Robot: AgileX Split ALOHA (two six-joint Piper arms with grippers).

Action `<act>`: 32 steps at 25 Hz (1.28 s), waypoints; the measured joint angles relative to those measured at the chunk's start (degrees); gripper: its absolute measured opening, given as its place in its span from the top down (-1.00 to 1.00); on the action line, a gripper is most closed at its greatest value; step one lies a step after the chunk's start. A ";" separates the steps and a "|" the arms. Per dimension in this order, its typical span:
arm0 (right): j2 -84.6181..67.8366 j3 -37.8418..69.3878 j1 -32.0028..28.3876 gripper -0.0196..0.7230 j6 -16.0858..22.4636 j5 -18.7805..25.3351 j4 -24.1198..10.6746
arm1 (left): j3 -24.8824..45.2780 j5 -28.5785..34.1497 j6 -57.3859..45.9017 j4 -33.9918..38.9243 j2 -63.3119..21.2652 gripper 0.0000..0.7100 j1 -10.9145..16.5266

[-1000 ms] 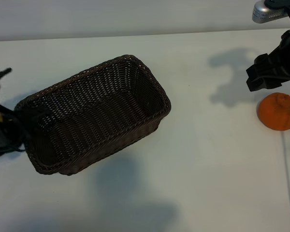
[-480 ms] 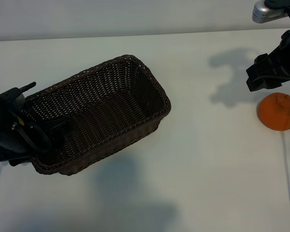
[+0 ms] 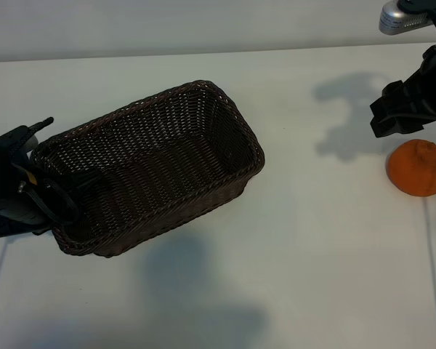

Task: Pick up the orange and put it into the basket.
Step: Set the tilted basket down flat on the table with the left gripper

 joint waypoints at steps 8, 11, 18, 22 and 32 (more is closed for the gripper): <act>0.00 0.00 0.00 -0.66 0.00 0.00 0.00 | 0.00 -0.70 2.40 -1.77 0.00 0.57 0.00; 0.00 0.00 0.00 -0.66 0.00 0.00 0.00 | 0.00 -1.00 6.32 -5.44 -0.07 0.57 0.00; 0.00 0.00 0.00 -0.66 0.00 0.00 0.00 | 0.07 0.19 18.20 -14.34 -4.58 0.57 1.19; 0.00 0.00 0.00 -0.66 0.00 0.00 0.00 | 0.07 0.93 24.05 -19.03 -7.90 0.57 1.83; 0.00 0.00 0.00 -0.66 0.00 0.05 0.00 | -5.56 5.78 32.31 -24.50 -10.64 0.57 1.83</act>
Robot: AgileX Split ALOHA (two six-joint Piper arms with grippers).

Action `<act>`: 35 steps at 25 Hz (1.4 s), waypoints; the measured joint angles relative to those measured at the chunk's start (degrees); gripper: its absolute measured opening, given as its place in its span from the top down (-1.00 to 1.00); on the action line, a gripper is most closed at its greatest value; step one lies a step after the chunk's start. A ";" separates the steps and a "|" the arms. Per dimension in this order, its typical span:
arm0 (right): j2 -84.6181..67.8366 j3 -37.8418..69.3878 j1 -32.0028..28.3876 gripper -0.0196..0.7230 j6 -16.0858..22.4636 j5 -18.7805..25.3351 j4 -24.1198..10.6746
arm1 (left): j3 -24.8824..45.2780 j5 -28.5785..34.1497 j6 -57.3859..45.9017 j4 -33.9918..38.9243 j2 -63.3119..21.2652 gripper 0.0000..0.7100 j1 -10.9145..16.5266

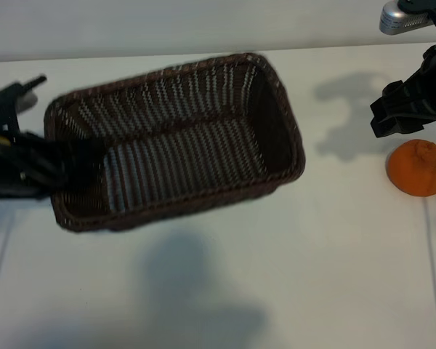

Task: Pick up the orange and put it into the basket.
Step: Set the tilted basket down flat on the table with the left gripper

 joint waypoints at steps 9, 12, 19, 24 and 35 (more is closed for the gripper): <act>0.00 0.00 0.00 -0.66 0.00 0.33 0.00 | -19.19 10.11 0.87 3.90 11.19 0.58 -0.06; 0.00 0.00 0.00 -0.66 0.00 0.33 0.00 | -24.03 12.91 2.23 4.15 15.51 0.58 -0.06; 0.00 0.00 0.00 -0.66 0.00 0.33 0.00 | -31.21 14.12 2.48 4.32 23.34 0.58 -4.62; 0.00 0.00 0.00 -0.66 0.00 0.33 0.00 | -33.26 11.83 0.40 4.27 28.26 0.58 -9.05; 0.00 0.00 0.00 -0.66 0.00 0.33 0.00 | -33.37 9.69 -1.38 4.27 34.77 0.58 -11.02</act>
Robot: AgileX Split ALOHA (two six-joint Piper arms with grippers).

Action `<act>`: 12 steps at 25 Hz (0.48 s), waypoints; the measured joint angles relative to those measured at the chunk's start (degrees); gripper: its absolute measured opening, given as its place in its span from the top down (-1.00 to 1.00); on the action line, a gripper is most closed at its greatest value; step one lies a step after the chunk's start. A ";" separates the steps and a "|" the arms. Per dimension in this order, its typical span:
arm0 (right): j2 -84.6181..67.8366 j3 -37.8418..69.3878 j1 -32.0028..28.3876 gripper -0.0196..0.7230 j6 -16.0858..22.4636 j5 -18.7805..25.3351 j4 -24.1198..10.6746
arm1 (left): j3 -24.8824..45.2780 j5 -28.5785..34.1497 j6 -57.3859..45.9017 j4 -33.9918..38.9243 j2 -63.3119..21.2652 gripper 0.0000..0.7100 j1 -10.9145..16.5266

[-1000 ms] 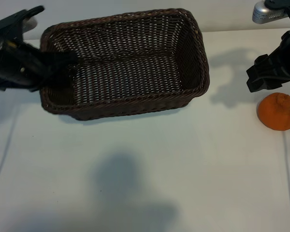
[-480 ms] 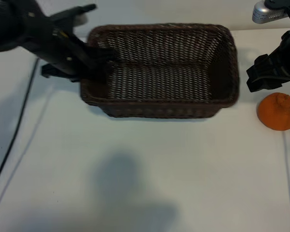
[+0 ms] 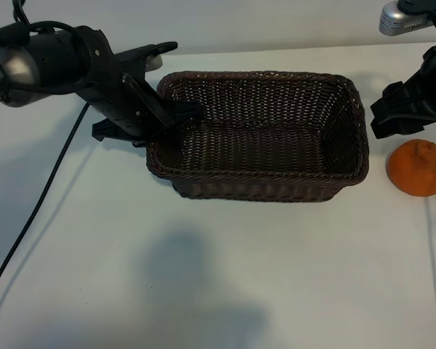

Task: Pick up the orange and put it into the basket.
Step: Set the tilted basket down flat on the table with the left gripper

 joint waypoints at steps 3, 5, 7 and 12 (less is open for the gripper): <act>0.00 0.00 0.00 -0.66 0.00 0.06 0.00 | 0.00 -0.98 -1.24 -0.06 0.88 0.58 0.00; 0.00 0.00 0.00 -0.66 0.00 0.12 0.00 | 0.00 -1.32 -1.57 -0.06 1.74 0.58 0.00; 0.00 0.00 0.00 -0.66 0.00 0.23 0.00 | 0.00 -1.76 -1.65 -0.22 2.05 0.58 -0.07; 0.00 0.00 0.00 -0.66 0.00 0.23 0.00 | 0.00 -2.31 -1.72 -0.34 2.10 0.58 -0.32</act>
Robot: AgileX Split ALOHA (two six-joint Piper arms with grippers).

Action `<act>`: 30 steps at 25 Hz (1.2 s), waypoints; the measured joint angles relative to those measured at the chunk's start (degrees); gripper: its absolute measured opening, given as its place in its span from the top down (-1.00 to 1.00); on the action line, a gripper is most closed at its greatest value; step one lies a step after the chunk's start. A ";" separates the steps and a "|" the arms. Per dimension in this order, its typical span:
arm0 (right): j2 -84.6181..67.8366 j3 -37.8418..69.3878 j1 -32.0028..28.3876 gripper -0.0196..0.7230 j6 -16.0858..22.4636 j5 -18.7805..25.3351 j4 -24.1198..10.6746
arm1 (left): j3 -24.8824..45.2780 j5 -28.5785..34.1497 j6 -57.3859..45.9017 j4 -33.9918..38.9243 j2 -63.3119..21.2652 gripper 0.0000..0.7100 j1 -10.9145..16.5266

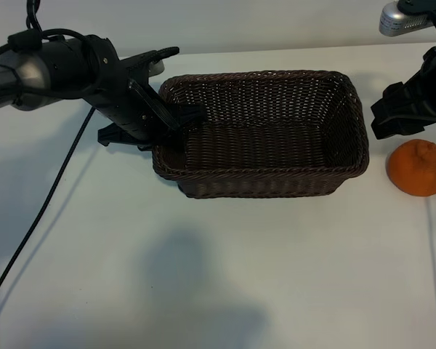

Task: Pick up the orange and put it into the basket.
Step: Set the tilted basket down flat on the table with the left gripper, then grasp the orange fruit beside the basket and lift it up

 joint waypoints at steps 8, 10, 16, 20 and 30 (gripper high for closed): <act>0.00 0.00 0.00 -0.66 0.00 0.00 -0.05 | 0.00 0.49 0.28 -0.15 0.00 0.37 -0.06; 0.00 0.00 0.00 -0.66 0.00 0.00 -0.05 | -0.19 0.75 0.64 -0.39 0.00 0.06 -0.06; 0.00 0.00 0.00 -0.66 0.00 0.30 -0.05 | -0.36 1.82 0.76 -0.35 -1.09 -0.91 -0.06; 0.00 0.00 0.00 -0.66 0.00 0.32 -0.05 | -0.36 3.21 0.76 1.03 -4.32 -0.97 -0.06; 0.00 0.00 0.00 -0.66 0.00 0.38 -0.05 | -1.65 9.16 -0.03 8.21 -13.37 -0.88 0.83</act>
